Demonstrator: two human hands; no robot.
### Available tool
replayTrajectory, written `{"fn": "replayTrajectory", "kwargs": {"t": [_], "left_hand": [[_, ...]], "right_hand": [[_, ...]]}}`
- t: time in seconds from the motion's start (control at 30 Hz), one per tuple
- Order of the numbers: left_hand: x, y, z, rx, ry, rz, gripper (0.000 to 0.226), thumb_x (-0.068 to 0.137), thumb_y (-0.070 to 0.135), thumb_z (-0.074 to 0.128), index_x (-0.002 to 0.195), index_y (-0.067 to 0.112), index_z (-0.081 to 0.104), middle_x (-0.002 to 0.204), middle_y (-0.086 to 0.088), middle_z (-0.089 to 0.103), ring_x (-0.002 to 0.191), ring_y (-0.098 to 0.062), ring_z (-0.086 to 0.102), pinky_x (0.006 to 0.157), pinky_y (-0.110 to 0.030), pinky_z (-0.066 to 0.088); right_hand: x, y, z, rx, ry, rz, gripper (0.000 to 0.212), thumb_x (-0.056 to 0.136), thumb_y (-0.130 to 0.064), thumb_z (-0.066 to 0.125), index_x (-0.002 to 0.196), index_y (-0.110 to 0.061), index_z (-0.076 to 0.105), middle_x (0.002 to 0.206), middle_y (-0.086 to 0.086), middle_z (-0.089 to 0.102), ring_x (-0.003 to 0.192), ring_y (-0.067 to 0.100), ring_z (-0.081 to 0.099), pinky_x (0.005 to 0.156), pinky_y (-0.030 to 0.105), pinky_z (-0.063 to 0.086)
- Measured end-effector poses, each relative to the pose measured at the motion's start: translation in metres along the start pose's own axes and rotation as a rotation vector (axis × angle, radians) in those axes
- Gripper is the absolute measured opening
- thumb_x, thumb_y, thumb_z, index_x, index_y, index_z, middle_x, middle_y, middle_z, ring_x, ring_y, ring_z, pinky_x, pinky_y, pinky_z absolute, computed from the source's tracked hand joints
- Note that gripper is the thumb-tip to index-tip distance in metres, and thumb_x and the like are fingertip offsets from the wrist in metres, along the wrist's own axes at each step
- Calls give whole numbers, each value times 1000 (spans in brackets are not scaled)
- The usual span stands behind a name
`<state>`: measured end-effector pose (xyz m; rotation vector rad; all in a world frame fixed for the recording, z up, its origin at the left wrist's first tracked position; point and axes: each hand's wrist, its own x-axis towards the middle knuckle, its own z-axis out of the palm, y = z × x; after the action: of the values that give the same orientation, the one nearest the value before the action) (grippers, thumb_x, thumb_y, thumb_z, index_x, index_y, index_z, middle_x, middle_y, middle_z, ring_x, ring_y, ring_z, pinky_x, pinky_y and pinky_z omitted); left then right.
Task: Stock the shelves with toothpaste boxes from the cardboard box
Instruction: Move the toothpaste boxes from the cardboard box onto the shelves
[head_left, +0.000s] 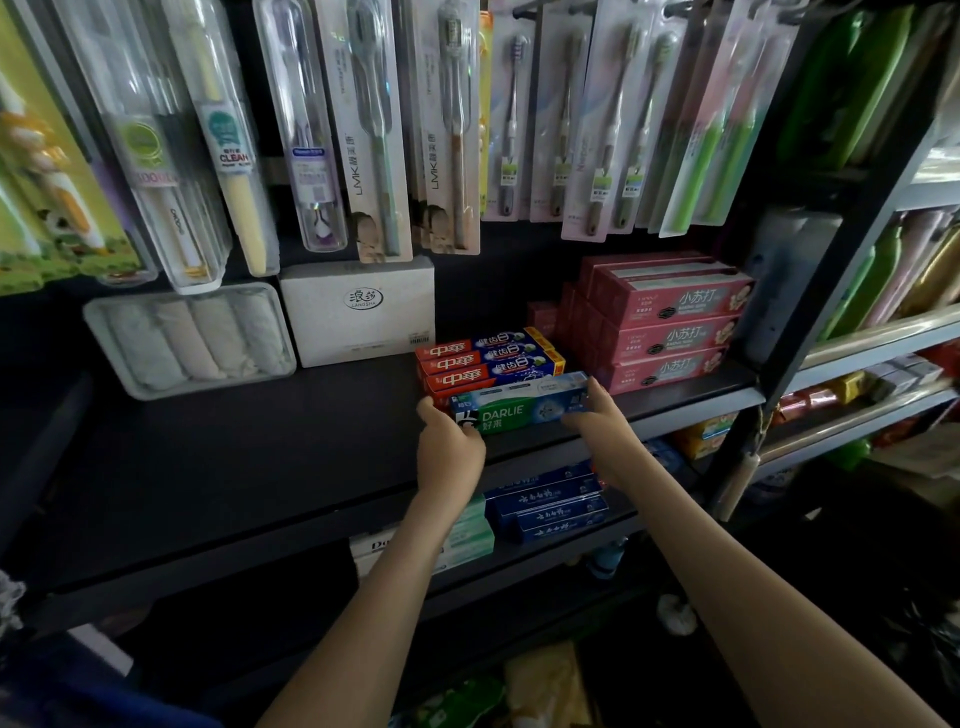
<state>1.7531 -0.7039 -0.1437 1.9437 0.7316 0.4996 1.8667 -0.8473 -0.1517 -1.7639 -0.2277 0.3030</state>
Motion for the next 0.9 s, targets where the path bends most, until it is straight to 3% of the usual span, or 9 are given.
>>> {"fn": "replayTrajectory", "kwargs": {"t": [0.1,0.2,0.3,0.43,0.53,0.6,0.7,0.83,0.9], "left_hand": [[4,2,2,-53,1,-29,71,96,8,49,148,7,1,80,15,44,67,-16,59,54,-27,48],[6,6,2,-73,-17,-52,74,95,8,48,149,10,-3,79,16,41,68,-16,59,54,-26,48],[11,4,3,-77,-32,-66,72,96,8,48,149,11,0,82,13,46,66,-12,56,51,-22,44],[13,-2,3,-53,-36,-76,56,96,11,49,146,11,20,105,-2,59,73,-15,59,52,-23,43],[12,-8,-4,8,43,-38,52,95,22,56,141,10,38,125,-12,54,105,-26,58,83,-35,53],[10,-11,-12,23,79,-10,52,93,30,60,138,10,45,126,-13,48,116,-27,50,92,-31,44],[8,-16,-34,-11,83,11,48,91,37,60,132,13,53,116,-8,46,111,-23,50,87,-26,38],[12,-29,-75,-83,241,-23,47,83,52,60,120,23,61,114,-8,57,107,-23,57,91,-38,49],[14,-34,-94,-85,300,-34,43,87,46,59,122,22,60,117,-9,60,109,-25,56,95,-38,47]], "right_hand": [[7,-2,-2,55,-27,38,70,91,4,51,151,-18,21,144,2,39,127,22,43,91,29,37],[14,-3,-1,81,-43,48,75,88,2,55,151,-18,20,147,6,38,130,23,42,96,32,38],[19,-2,0,82,6,37,73,83,-1,60,147,-15,27,145,10,38,124,27,47,92,33,42],[16,-6,1,30,63,7,67,87,-1,60,145,-12,28,141,7,27,117,23,48,89,31,42],[7,-11,5,-40,91,-24,58,90,-3,55,143,-13,34,135,7,24,101,17,44,84,25,39],[2,-13,10,-76,99,-53,52,90,-3,52,140,-12,38,128,5,25,89,14,43,71,17,39],[-5,-17,23,-123,110,-101,42,90,-2,51,131,-12,46,118,2,26,80,10,44,57,10,38],[-18,-27,53,-167,24,-219,34,92,-3,52,124,-13,49,120,2,31,88,12,48,64,11,41],[-23,-33,69,-226,-94,-291,36,92,-3,53,125,-16,49,116,1,41,91,14,51,67,15,42]]}}
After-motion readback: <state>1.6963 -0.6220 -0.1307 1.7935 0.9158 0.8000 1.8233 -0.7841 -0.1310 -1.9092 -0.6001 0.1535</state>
